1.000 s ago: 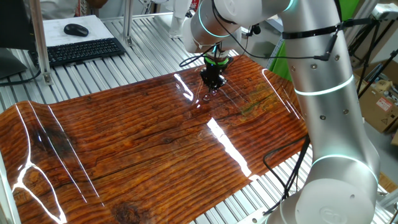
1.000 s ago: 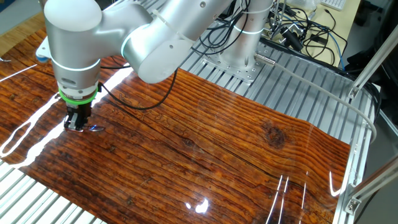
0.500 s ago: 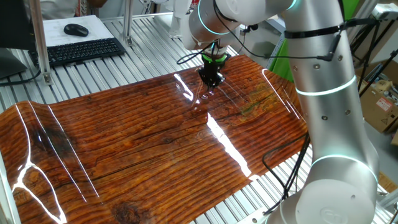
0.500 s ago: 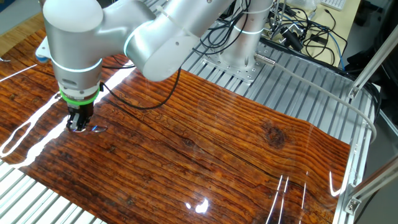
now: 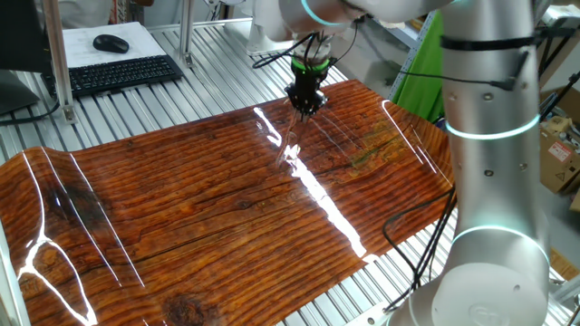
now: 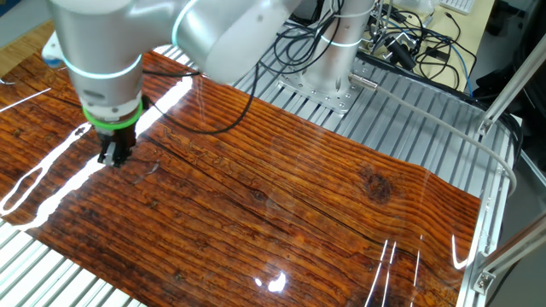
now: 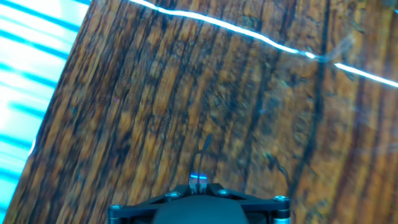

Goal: Unfold the leg of the glasses (with one hand)

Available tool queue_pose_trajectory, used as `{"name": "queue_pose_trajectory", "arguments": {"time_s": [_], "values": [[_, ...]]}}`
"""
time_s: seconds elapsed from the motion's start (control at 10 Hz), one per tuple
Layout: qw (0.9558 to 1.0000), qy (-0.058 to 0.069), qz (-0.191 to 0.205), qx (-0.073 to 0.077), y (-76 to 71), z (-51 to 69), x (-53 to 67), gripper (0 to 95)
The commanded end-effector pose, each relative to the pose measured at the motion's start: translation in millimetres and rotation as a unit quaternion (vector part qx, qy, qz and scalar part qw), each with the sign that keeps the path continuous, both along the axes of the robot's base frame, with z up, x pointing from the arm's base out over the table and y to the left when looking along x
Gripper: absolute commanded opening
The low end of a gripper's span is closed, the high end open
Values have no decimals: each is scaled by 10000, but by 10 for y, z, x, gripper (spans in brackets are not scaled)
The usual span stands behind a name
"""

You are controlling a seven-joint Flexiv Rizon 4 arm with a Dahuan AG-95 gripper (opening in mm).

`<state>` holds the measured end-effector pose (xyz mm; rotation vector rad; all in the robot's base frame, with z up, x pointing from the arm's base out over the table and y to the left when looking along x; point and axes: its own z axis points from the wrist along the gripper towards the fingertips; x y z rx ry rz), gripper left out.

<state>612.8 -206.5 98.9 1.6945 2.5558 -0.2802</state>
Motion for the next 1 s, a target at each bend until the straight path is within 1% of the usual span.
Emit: {"name": "queue_pose_trajectory", "arguments": {"time_s": [0.1, 0.2, 0.3, 0.4, 0.5, 0.6, 0.7, 0.9, 1.0], "values": [[9999, 52, 60, 100, 118, 157, -78, 0], [9998, 71, 101, 170, 202, 244, -125, 0], [9997, 86, 162, 171, 244, 289, -155, 0], [9994, 149, 267, 158, 258, 358, -179, 0], [9990, 181, 196, 362, 243, 462, -201, 0], [9980, 173, 271, 540, 235, 505, -210, 0], [9980, 184, 311, 526, 239, 530, -208, 0], [9980, 191, 248, 551, 279, 601, -201, 0], [9979, 174, 187, 594, 280, 597, -201, 0]]}}
